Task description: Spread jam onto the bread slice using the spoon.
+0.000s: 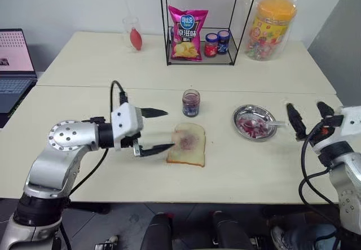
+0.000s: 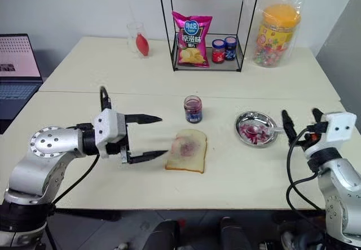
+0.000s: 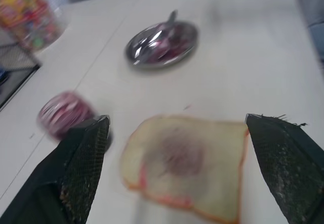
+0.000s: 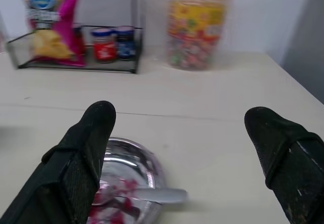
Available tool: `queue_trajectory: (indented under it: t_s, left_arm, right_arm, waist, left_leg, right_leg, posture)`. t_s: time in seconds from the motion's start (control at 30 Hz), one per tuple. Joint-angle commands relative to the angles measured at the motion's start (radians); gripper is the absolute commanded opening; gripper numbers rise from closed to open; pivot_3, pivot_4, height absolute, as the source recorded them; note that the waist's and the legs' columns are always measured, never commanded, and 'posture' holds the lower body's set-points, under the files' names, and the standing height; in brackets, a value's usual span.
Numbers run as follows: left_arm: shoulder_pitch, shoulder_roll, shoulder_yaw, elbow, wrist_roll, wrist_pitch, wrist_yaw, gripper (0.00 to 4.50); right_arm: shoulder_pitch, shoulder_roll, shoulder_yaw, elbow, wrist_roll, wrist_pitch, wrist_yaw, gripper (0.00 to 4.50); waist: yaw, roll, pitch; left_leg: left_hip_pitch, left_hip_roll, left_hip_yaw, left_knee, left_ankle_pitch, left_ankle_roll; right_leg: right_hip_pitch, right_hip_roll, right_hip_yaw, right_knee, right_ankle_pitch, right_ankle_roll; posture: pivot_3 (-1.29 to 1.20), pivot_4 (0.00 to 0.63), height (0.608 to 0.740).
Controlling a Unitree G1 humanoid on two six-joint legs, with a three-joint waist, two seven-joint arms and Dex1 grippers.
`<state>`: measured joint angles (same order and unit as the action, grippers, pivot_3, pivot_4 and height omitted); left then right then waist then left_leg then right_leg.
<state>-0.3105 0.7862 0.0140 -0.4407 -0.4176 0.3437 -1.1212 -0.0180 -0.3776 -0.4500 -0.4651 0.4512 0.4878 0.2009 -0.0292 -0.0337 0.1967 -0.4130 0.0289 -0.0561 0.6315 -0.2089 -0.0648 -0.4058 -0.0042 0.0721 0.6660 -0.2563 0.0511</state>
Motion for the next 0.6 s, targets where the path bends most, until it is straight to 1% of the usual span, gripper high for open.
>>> queue_trajectory:
  t_s: [0.03, 0.13, 0.27, 0.33, 0.43, 0.6]
  left_arm:
    - [-0.019, -0.014, -0.046, -0.065, -0.042, 0.024, -0.005, 4.49]
    - [-0.060, -0.036, -0.081, -0.050, -0.038, 0.023, -0.004, 4.49]
    - [-0.091, -0.046, -0.131, -0.014, 0.003, -0.021, -0.022, 4.49]
    - [-0.097, -0.048, -0.143, -0.004, 0.013, -0.033, -0.024, 4.49]
    - [-0.107, -0.056, -0.160, 0.012, 0.024, -0.046, -0.024, 4.49]
    - [-0.117, -0.060, -0.174, 0.033, 0.052, -0.070, -0.025, 4.49]
  right_arm:
    - [-0.052, 0.079, -0.038, 0.028, 0.049, 0.018, -0.095, 4.50]
    - [-0.083, 0.135, -0.042, 0.090, 0.110, 0.052, -0.111, 4.50]
    - [-0.121, 0.171, -0.040, 0.176, 0.174, 0.079, -0.096, 4.50]
    - [-0.138, 0.178, -0.044, 0.203, 0.193, 0.078, -0.097, 4.50]
    - [-0.203, 0.194, -0.056, 0.293, 0.206, 0.049, -0.114, 4.50]
    - [-0.285, 0.209, -0.076, 0.429, 0.268, 0.067, -0.108, 4.50]
  waist:
    - [-0.004, 0.002, -0.001]
    - [-0.010, 0.002, -0.001]
    - [-0.010, 0.003, -0.002]
    - [-0.011, 0.003, -0.002]
    - [-0.013, 0.003, -0.002]
    - [-0.020, 0.003, -0.002]
  left_leg:
    - [0.001, 0.000, 0.000, 0.000, 0.000, 0.000]
    - [0.004, 0.001, 0.001, -0.001, 0.000, 0.000]
    - [0.006, 0.001, 0.001, -0.002, 0.000, 0.001]
    - [0.007, 0.001, 0.001, -0.002, 0.000, 0.001]
    - [0.008, 0.001, 0.001, -0.002, 0.000, 0.001]
    - [0.009, 0.001, 0.001, -0.002, 0.000, 0.001]
  right_leg:
    - [0.001, 0.001, 0.000, 0.000, 0.000, 0.000]
    - [0.001, 0.002, 0.001, 0.004, -0.001, -0.002]
    - [0.001, 0.002, 0.001, 0.009, -0.004, -0.004]
    - [0.001, 0.002, 0.001, 0.010, -0.005, -0.005]
    - [0.000, 0.002, 0.001, 0.012, -0.005, -0.006]
    - [0.001, 0.003, 0.001, 0.013, -0.006, -0.006]
  posture:
    - [0.00, 0.150, 0.740]
    - [0.00, 0.150, 0.740]
    - [0.00, 0.150, 0.740]
    - [0.00, 0.150, 0.740]
    - [0.00, 0.150, 0.740]
    - [0.00, 0.150, 0.740]
